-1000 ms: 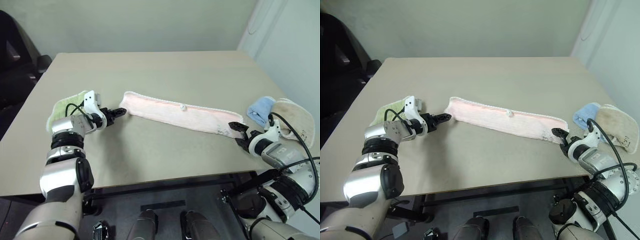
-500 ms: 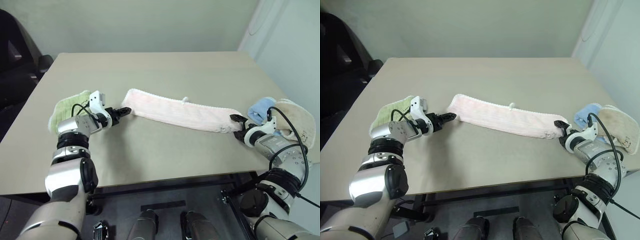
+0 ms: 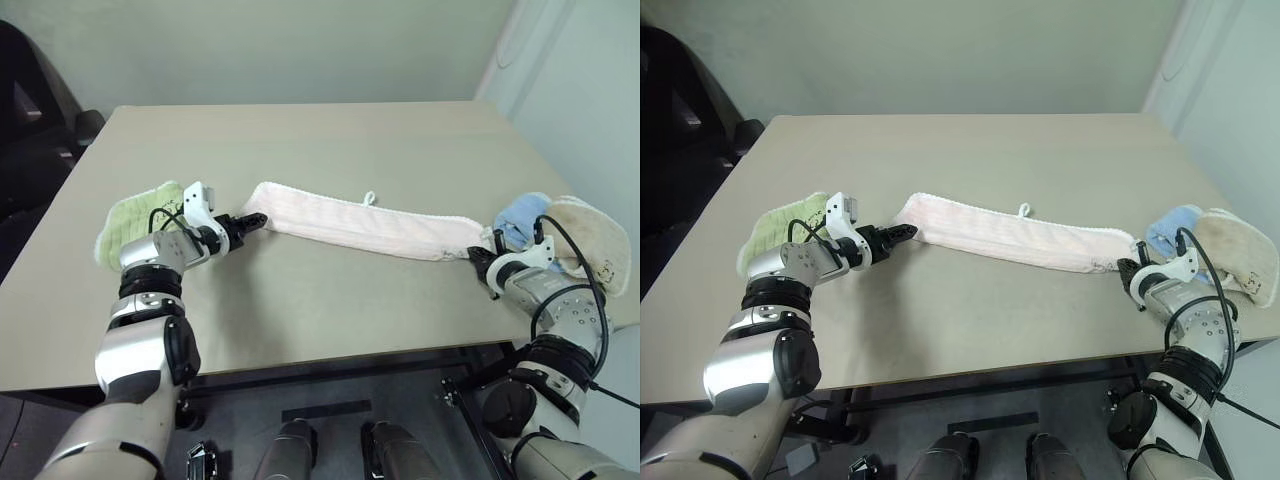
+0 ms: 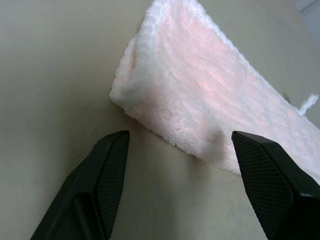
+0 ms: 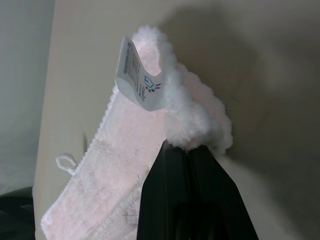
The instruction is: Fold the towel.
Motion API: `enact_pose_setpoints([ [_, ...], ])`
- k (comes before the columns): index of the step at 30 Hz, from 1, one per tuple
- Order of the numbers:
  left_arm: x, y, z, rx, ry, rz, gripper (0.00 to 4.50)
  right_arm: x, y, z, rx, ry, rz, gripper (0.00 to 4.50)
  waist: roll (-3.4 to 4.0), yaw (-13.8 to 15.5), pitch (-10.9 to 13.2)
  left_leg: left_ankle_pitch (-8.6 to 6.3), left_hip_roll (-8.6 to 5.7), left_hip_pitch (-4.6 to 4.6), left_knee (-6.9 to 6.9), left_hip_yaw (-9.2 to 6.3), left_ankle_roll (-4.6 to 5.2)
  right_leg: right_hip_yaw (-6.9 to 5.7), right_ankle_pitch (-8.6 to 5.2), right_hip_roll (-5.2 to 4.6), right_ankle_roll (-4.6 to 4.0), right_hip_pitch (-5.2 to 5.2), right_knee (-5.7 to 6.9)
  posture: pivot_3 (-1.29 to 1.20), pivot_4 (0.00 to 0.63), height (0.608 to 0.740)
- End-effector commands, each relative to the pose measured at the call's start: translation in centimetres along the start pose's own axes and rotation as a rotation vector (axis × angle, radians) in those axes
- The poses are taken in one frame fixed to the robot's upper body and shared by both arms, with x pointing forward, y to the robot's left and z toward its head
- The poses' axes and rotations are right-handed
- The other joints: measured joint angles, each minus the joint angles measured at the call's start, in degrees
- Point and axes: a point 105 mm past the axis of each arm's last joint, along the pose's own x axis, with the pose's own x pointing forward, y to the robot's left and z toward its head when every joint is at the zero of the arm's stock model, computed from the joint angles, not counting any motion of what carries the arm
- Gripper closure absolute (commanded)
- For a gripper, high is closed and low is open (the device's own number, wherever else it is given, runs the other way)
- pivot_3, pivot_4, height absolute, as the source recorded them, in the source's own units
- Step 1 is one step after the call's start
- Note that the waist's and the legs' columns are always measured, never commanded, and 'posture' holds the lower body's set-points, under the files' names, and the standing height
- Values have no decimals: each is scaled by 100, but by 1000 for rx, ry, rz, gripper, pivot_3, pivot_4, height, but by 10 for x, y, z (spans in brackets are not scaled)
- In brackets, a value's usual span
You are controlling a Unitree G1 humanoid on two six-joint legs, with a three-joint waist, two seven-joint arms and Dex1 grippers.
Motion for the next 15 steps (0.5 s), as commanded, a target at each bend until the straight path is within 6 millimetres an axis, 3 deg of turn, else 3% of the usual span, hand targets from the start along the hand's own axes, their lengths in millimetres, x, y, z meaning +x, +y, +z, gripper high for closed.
enact_pose_setpoints([
  [1, 5, -6, -4, -20, 5, -19, 935, -6, 14, 14, -55, -59, 36, 4487, 2, 0, 1, 0, 0, 0, 0, 0, 0, 0, -1, 0, 0, 0, 0, 0, 150, 740],
  [4, 5, -6, -4, -26, 1, -17, 935, -10, 27, 18, -182, -79, 65, 4487, 6, 1, 4, 0, -1, 0, 0, -1, 0, 1, -3, 0, 3, 0, 0, 0, 150, 740],
  [10, 5, -5, -4, -52, -14, -15, 935, -21, 70, 26, -733, -168, 124, 4487, 19, -3, 8, 0, -3, -6, -2, -2, -1, 0, -4, -3, 5, 1, -1, 0, 150, 740],
  [15, 6, -7, -8, -58, -11, -19, 935, -19, 95, 7, -1216, -133, 188, 4487, 22, -7, 9, 0, -1, -6, -4, -4, -1, -1, -8, -3, 6, 2, -3, 0, 150, 740],
])
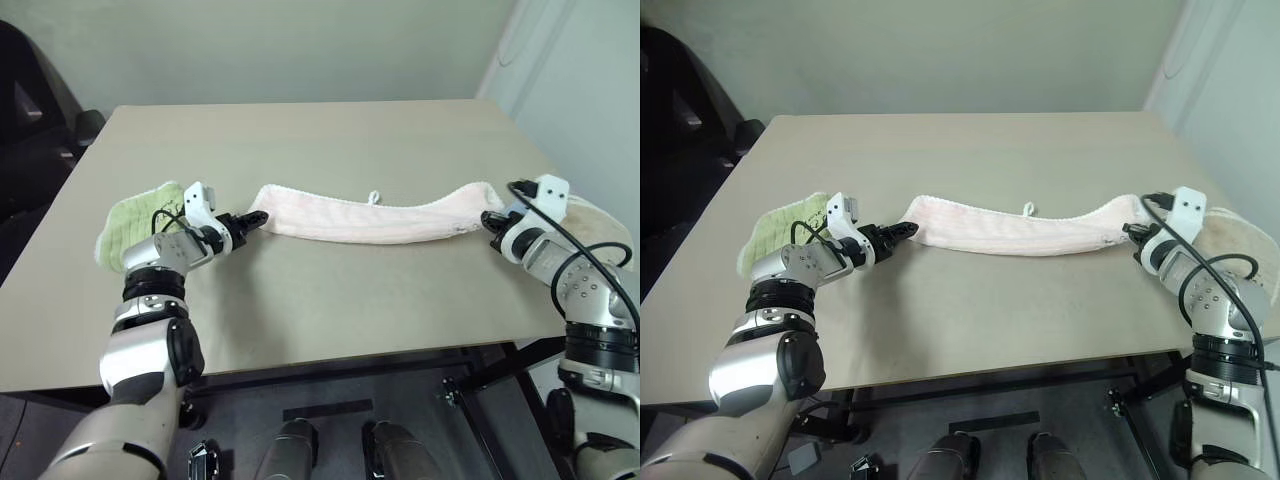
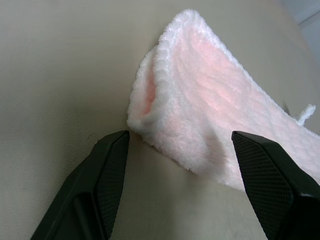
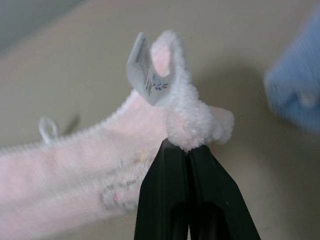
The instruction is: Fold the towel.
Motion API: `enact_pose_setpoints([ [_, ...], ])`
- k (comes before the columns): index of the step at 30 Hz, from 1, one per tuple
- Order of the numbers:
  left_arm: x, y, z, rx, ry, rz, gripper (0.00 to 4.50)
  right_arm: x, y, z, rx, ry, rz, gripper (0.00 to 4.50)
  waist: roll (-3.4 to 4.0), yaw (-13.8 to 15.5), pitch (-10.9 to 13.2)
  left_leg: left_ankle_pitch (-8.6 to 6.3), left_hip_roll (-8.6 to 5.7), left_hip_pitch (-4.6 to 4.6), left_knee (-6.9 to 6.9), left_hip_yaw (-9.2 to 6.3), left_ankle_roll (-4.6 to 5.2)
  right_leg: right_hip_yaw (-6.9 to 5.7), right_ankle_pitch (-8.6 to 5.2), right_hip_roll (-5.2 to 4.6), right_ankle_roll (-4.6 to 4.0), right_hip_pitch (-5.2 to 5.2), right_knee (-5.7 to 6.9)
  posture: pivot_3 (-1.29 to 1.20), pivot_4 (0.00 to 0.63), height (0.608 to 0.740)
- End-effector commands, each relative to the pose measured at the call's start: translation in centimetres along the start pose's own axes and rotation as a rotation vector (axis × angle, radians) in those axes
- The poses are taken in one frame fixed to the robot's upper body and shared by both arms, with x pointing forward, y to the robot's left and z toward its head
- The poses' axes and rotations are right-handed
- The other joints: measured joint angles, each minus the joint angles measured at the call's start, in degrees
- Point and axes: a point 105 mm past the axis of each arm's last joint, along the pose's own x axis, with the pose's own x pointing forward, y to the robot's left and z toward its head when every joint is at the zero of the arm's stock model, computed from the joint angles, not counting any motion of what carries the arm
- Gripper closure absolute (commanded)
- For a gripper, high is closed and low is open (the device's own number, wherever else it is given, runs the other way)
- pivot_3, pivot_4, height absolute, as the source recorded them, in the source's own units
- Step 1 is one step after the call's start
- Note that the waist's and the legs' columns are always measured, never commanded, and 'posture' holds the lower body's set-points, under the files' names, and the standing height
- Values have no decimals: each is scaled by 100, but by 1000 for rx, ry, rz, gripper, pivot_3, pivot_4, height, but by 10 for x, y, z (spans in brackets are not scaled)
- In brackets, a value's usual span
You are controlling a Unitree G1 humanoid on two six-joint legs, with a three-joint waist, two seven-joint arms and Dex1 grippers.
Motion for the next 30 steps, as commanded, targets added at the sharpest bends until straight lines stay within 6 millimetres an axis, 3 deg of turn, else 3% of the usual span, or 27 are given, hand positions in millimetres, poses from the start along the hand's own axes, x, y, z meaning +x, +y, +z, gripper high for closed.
enact_pose_setpoints([
  [1, 4, -5, -8, -25, 17, -20, 935, 2, 30, 17, -266, -50, 115, 4487, 1, -4, 0, 0, 0, 0, 0, 0, 0, 0, -1, 0, -1, 0, -1, 0, 150, 740],
  [6, 6, -8, -10, -29, 17, -25, 935, 15, 53, 12, -459, -5, 210, 4487, 3, -4, 1, 0, 0, 0, 1, 0, -1, -1, -3, 0, 0, -1, -1, 0, 150, 740],
  [10, 7, -11, -12, -32, 18, -33, 935, 28, 84, 6, -584, 39, 325, 4487, 3, 2, 2, 0, -1, -4, 3, 0, -1, 1, -3, -1, 1, 1, -10, 0, 150, 740],
  [18, 7, -12, -15, -39, 16, -37, 935, 41, 137, -21, -732, 102, 514, 4487, 4, 11, 2, -6, 4, -4, 1, -3, -10, -11, -5, -1, -9, -2, -12, 0, 150, 740],
  [27, 6, -15, -16, -40, 14, -45, 935, 52, 145, -37, -704, 128, 535, 4487, 3, 11, 2, -10, 6, -11, 3, -5, -18, -20, -11, -3, -41, -4, -11, 0, 150, 740],
  [30, 6, -14, -17, -42, 15, -42, 935, 50, 145, -38, -678, 130, 552, 3882, 4, 12, 2, -12, 7, -11, 3, -5, -23, -22, -14, -3, -47, -5, -9, 0, 150, 740],
])
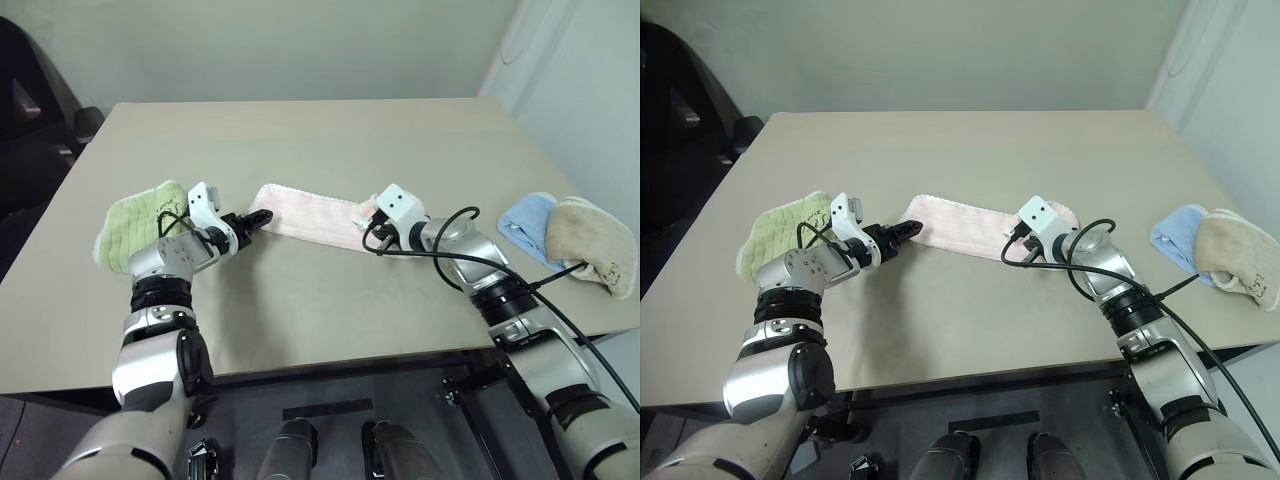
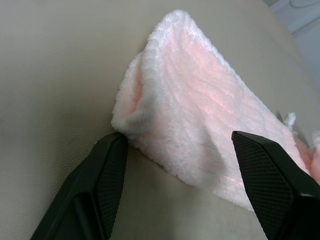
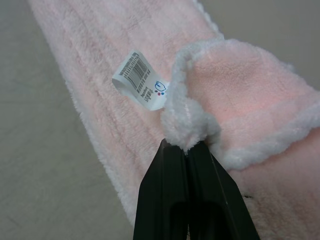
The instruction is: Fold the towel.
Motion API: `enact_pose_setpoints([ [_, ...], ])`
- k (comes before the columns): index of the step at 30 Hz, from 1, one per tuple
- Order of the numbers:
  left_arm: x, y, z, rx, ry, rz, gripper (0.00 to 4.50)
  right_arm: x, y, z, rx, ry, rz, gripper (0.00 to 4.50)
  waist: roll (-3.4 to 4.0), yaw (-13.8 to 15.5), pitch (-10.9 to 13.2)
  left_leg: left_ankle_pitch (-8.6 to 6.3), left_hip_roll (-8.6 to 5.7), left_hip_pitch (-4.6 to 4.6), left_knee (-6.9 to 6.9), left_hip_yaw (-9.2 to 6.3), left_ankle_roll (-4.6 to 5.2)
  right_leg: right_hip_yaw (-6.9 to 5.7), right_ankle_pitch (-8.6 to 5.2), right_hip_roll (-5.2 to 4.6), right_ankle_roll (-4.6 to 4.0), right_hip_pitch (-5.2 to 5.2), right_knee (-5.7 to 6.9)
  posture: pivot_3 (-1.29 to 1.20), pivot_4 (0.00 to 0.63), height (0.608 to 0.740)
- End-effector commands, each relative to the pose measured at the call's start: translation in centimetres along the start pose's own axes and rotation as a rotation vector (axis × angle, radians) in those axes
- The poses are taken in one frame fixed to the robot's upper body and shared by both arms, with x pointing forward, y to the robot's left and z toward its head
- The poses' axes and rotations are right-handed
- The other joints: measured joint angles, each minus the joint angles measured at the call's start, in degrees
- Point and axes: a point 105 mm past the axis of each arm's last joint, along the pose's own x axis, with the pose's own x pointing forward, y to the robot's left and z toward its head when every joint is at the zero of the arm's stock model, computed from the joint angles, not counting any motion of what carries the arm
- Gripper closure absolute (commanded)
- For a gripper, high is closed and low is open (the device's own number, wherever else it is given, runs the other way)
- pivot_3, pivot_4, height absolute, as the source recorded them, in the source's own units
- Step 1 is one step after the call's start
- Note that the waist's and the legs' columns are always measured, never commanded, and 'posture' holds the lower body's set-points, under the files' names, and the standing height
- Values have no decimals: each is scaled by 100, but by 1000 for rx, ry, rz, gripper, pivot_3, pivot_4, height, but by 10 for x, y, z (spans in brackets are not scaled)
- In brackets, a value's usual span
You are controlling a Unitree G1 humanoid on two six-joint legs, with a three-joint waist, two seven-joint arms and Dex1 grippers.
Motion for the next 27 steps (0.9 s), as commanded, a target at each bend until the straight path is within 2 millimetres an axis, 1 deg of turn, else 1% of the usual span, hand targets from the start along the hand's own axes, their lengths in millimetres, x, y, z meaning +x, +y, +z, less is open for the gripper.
enact_pose_setpoints([
  [1, 4, -4, -14, -34, 43, -25, 935, -7, -4, 12, 12, -62, 8, 3647, 0, 0, 0, -1, 1, 0, 0, 0, -2, -1, 0, 0, 0, 0, 0, 0, 150, 740],
  [3, 4, -5, -14, -35, 45, -26, 935, -10, -3, 16, 29, -93, 20, 2980, 0, 0, 0, -1, 3, 0, 0, 0, -3, -3, -6, 0, -9, 0, 0, 0, 150, 740],
  [6, 6, -7, -16, -35, 48, -30, 935, -18, -6, 31, 71, -180, 11, 1879, 0, 0, 0, 0, 3, 0, 0, 0, -6, -3, -14, 0, -23, 0, 1, 0, 150, 740],
  [7, 6, -7, -16, -36, 49, -31, 935, -23, -9, 37, 93, -211, 8, 1610, 0, 0, 0, 1, 3, 0, 0, 0, -7, -3, -14, 0, -23, -1, 2, 0, 150, 740],
  [11, 5, -8, -15, -38, 43, -35, 935, -47, -21, 53, 171, -311, -13, 1610, 0, 3, 0, 2, 3, 0, 1, 0, -10, -6, -21, 0, -36, 2, 2, 0, 150, 740],
  [12, 5, -8, -13, -35, 38, -37, 935, -55, -27, 57, 201, -341, -34, 1610, 0, 3, 0, 2, 2, 0, 2, 0, -10, -5, -24, 0, -40, 2, 2, 0, 150, 740],
  [13, 4, -9, -12, -28, 35, -40, 935, -62, -33, 59, 231, -364, -56, 1610, 0, 3, 0, 2, 2, 0, 3, 0, -10, -5, -25, 0, -42, 3, 1, 0, 150, 740],
  [15, 3, -15, -10, 24, 34, -68, 935, -73, -48, 56, 289, -374, -120, 1610, -1, 3, 0, 3, 1, -1, 4, 1, -11, -4, -26, 0, -42, 3, 1, 0, 150, 740],
  [17, 3, -27, -9, 83, 39, -115, 935, -79, -60, 45, 321, -348, -178, 1969, -1, 4, 0, 4, 2, -1, 5, 1, -13, -4, -25, 0, -41, 3, 1, 0, 150, 740],
  [19, 3, -40, -10, 152, 46, -165, 935, -79, -68, 32, 347, -318, -217, 2501, -1, 2, 0, 4, 2, -1, 6, 1, -13, -5, -22, 0, -35, 3, 1, 0, 150, 740],
  [22, 2, -63, -12, 284, 31, -264, 935, -75, -69, 17, 375, -294, -231, 3613, -1, -27, 0, 5, 4, -1, 4, 1, -16, -3, -5, 1, -6, -2, 2, 0, 150, 740],
  [24, -3, -81, -12, 382, -8, -373, 935, -69, -67, 10, 385, -282, -233, 4353, -1, -48, 0, 6, 9, -1, 3, 1, -19, -3, -2, 5, -1, -5, 3, 0, 150, 740],
  [26, -9, -88, -16, 510, -24, -439, 935, -62, -64, 6, 393, -276, -229, 4439, -1, -91, 0, 5, 13, -4, -1, 2, -19, 1, -2, 9, 0, -16, 7, 0, 150, 740],
  [27, -11, -87, -18, 550, -16, -456, 935, -58, -63, 5, 394, -274, -225, 4439, -1, -108, 0, 5, 15, -4, 0, 2, -21, 2, -2, 12, 0, -19, 11, 0, 150, 740],
])
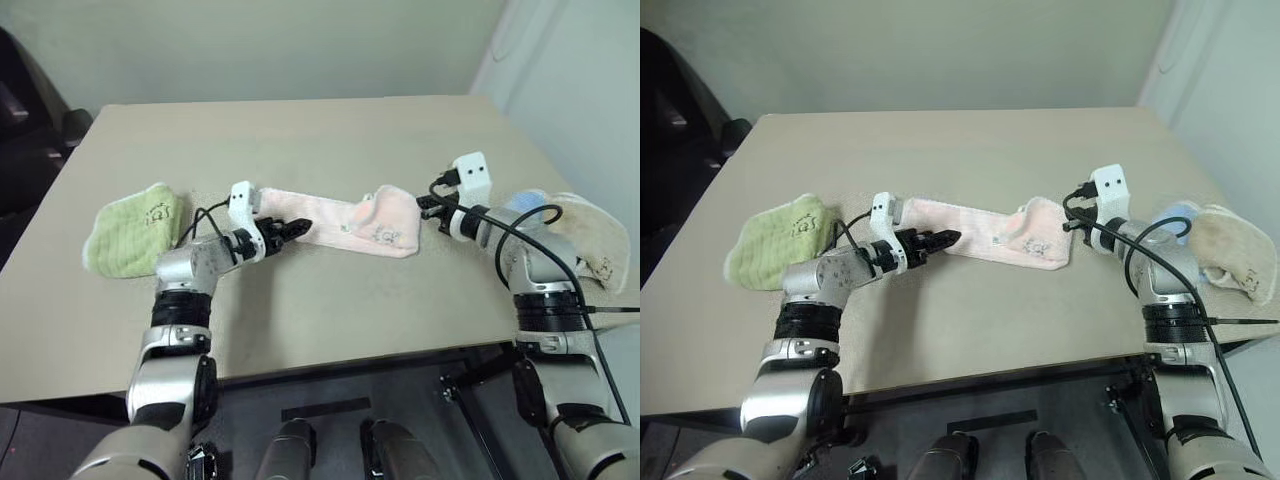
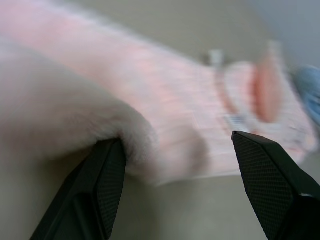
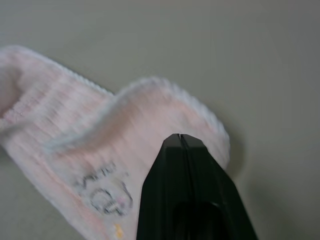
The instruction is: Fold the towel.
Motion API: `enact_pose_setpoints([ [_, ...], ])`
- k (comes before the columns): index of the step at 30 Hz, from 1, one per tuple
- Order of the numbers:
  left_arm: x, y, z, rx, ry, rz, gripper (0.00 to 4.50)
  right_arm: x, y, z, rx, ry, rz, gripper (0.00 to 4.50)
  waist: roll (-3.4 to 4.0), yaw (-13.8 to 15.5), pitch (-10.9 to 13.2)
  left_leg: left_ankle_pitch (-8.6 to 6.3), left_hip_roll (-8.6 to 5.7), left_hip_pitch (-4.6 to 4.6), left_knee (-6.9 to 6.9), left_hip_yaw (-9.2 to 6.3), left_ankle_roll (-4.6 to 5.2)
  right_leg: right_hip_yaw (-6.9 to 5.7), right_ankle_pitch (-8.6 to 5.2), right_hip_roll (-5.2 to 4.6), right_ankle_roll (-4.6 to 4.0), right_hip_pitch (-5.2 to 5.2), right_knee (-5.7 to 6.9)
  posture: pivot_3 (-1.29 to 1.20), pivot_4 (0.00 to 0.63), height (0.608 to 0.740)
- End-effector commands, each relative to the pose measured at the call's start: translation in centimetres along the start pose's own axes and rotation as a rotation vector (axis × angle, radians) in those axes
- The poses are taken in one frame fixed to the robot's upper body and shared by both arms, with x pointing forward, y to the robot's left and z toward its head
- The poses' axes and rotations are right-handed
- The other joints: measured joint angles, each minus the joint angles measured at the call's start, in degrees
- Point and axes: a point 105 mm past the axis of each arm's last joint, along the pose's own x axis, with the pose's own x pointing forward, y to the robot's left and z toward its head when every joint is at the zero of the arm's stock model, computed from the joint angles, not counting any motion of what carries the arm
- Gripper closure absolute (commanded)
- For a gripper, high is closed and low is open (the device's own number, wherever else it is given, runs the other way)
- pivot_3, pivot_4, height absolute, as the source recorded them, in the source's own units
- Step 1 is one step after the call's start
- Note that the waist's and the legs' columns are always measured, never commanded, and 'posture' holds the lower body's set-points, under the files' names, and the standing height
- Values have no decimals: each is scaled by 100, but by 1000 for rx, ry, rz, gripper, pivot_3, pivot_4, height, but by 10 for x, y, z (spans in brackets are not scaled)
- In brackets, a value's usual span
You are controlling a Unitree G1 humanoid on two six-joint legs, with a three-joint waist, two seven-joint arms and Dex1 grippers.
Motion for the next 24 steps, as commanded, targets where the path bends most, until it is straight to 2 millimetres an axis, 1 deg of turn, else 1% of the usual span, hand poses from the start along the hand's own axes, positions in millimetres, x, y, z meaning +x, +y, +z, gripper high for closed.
enact_pose_setpoints([
  [1, -8, -13, 14, 187, -41, -95, 935, 6, 2, 6, -23, -47, -7, 4439, 0, -42, 0, 0, 3, 0, -2, 0, 0, -1, 0, 1, 0, -1, 1, 0, 150, 740],
  [4, -14, -8, 14, 208, -38, -102, 935, 14, 8, 2, -35, -48, 15, 4439, 0, -89, 0, 0, 12, 0, -7, 0, 0, -3, 1, 5, -1, -7, 3, 0, 150, 740],
  [9, -23, 4, 7, 272, 15, -75, 935, 27, 20, -5, -61, -46, 51, 4439, 1, -106, 0, -4, 14, -2, -6, 0, 4, -4, 2, 5, -2, -7, 3, 0, 150, 740],
  [13, -28, 19, 7, 292, 22, -2, 935, 34, 27, -11, -87, -31, 70, 4439, 1, -92, 0, -8, 15, -10, -3, -1, 7, -10, 2, 3, -3, -9, 1, 0, 150, 740],
  [15, -32, 36, 13, 270, 3, 93, 935, 37, 30, -22, -99, 5, 78, 4439, 1, -89, 0, -9, 17, -21, 1, -2, 8, -18, 3, 1, -4, -15, 1, 0, 150, 740],
  [18, -37, 53, 19, 251, -19, 194, 935, 39, 30, -38, -120, 61, 67, 4439, 1, -96, 0, -10, 17, -29, 2, -2, 8, -19, 6, 1, -9, -24, 1, 0, 150, 740],
  [21, -40, 58, 25, 248, -36, 216, 935, 39, 28, -47, -123, 89, 55, 4439, 1, -94, 0, -9, 25, -34, 2, -2, 8, -32, 8, 1, -13, -26, 1, 0, 150, 740],
  [24, -43, 59, 34, 284, -56, 210, 935, 37, 31, -45, -131, 69, 68, 4439, 1, -96, 0, -10, 30, -34, 1, -2, 7, -39, 9, 1, -18, -25, 1, 0, 150, 740],
])
